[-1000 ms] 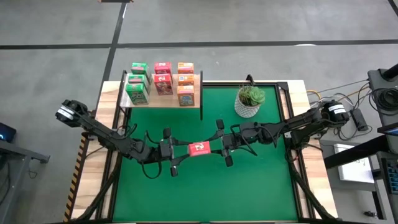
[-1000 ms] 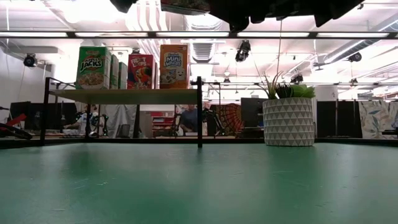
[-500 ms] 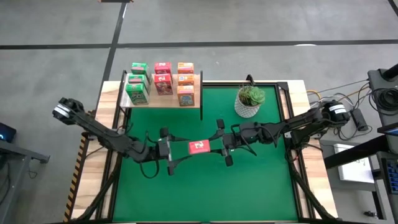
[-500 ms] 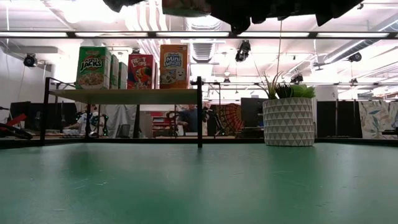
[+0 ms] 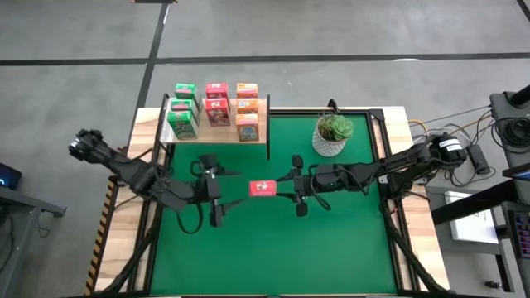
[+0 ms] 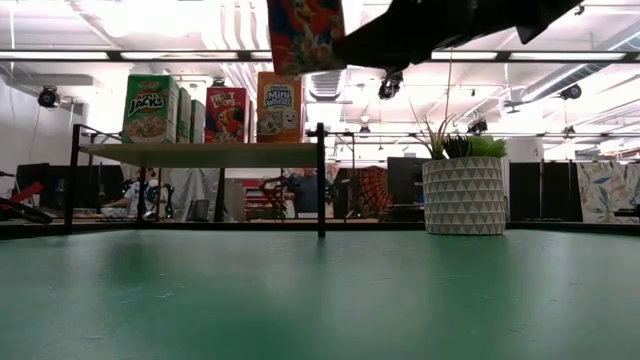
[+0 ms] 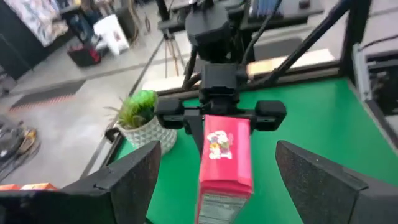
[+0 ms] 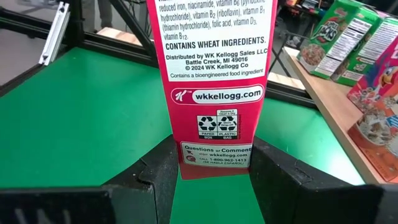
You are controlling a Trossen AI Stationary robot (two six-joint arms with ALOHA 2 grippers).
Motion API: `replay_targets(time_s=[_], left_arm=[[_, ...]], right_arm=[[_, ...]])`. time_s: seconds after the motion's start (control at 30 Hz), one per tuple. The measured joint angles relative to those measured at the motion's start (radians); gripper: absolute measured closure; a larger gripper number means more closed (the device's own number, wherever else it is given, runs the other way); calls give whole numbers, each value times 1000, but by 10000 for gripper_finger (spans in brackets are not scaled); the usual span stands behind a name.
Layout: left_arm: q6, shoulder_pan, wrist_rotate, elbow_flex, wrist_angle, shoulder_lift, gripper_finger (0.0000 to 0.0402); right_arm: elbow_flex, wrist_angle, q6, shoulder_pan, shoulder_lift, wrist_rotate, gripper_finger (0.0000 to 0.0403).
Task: Stack cereal on shelf
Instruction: Put the red cereal box on the shelf aligned with other red cereal boxes
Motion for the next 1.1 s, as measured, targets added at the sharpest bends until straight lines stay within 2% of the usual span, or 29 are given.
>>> replay_targets(time_s=[0.13, 0.2, 0.33, 0.47, 0.77, 1.1], left_arm=[[-46, 21, 4, 161, -176, 113, 102], [-60, 37, 43, 221, -233, 169, 102], [-60, 72, 133, 308, -273, 267, 102], [-69, 103, 132, 371, -382, 337, 102], [-69, 147, 133, 389, -418, 371, 108], [-69, 148, 136, 389, -422, 368, 182]], right_arm=[[0, -1, 0, 0, 0, 0, 241], [0, -3, 0, 0, 0, 0, 241], [0, -3, 1, 0, 0, 0, 241], [0, -3, 1, 1, 0, 0, 241], [0, -3, 1, 1, 0, 0, 241], [0, -3, 9, -1, 0, 3, 241]])
